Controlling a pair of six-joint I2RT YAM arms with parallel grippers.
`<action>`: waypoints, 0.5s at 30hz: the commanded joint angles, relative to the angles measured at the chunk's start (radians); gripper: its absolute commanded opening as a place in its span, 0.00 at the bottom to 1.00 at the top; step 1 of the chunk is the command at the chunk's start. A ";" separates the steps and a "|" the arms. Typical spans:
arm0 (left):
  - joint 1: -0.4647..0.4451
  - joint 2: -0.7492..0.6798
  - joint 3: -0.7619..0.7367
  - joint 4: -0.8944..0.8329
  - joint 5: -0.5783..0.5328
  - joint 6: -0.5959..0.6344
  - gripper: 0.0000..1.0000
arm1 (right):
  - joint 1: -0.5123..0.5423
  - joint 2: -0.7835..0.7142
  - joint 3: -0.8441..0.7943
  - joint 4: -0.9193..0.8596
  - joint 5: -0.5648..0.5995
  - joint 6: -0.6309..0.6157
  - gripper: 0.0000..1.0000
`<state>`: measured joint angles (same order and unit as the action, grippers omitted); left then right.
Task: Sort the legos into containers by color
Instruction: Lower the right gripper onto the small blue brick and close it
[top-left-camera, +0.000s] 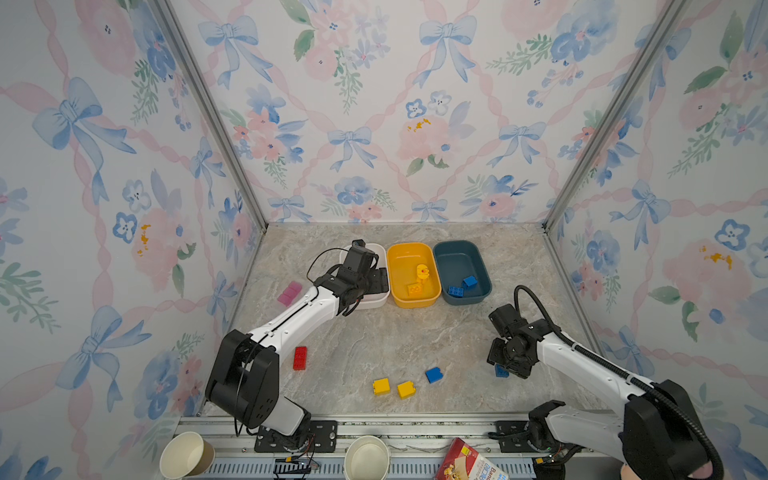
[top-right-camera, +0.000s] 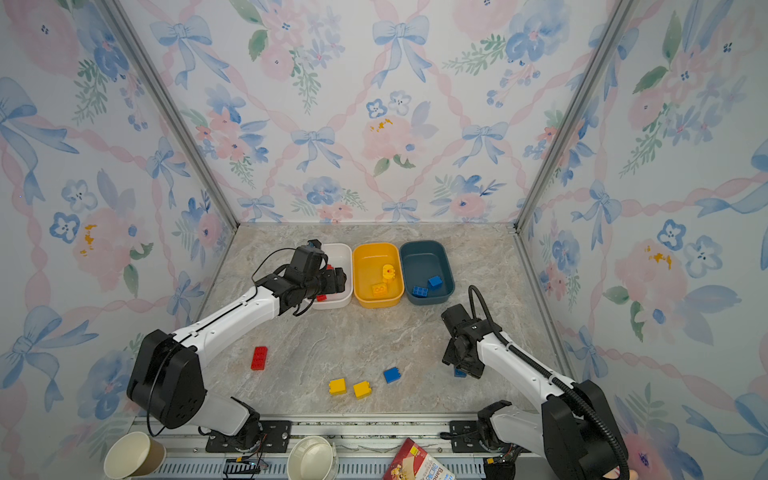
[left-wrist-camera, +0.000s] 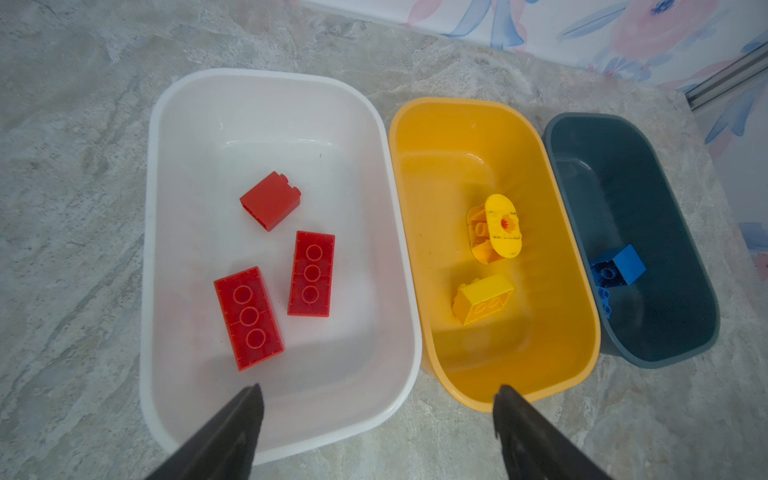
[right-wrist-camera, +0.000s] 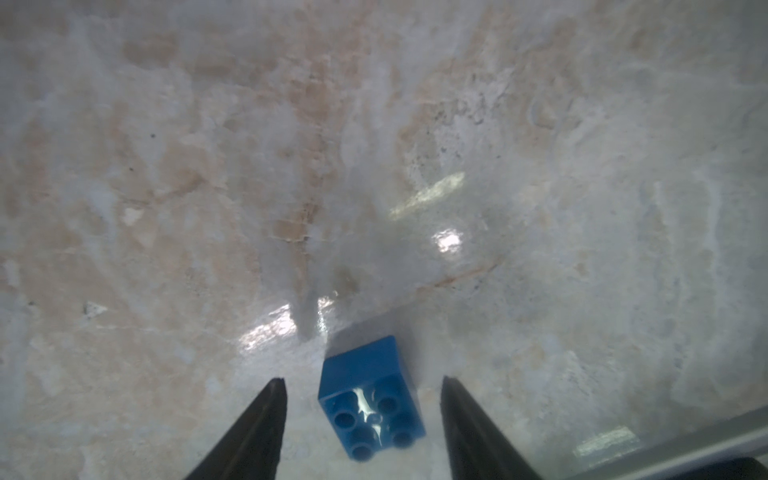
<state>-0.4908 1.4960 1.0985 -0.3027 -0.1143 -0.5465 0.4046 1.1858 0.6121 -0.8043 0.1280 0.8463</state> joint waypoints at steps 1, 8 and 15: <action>-0.005 -0.025 -0.012 0.005 0.003 -0.011 0.89 | -0.009 0.007 -0.025 0.020 -0.004 0.000 0.60; -0.006 -0.026 -0.015 0.005 0.002 -0.010 0.90 | -0.006 0.012 -0.047 0.033 -0.014 -0.003 0.58; -0.005 -0.025 -0.020 0.004 0.003 -0.014 0.90 | 0.003 0.027 -0.051 0.045 -0.019 -0.010 0.53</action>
<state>-0.4908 1.4925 1.0935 -0.3008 -0.1143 -0.5510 0.4057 1.1980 0.5732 -0.7639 0.1131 0.8455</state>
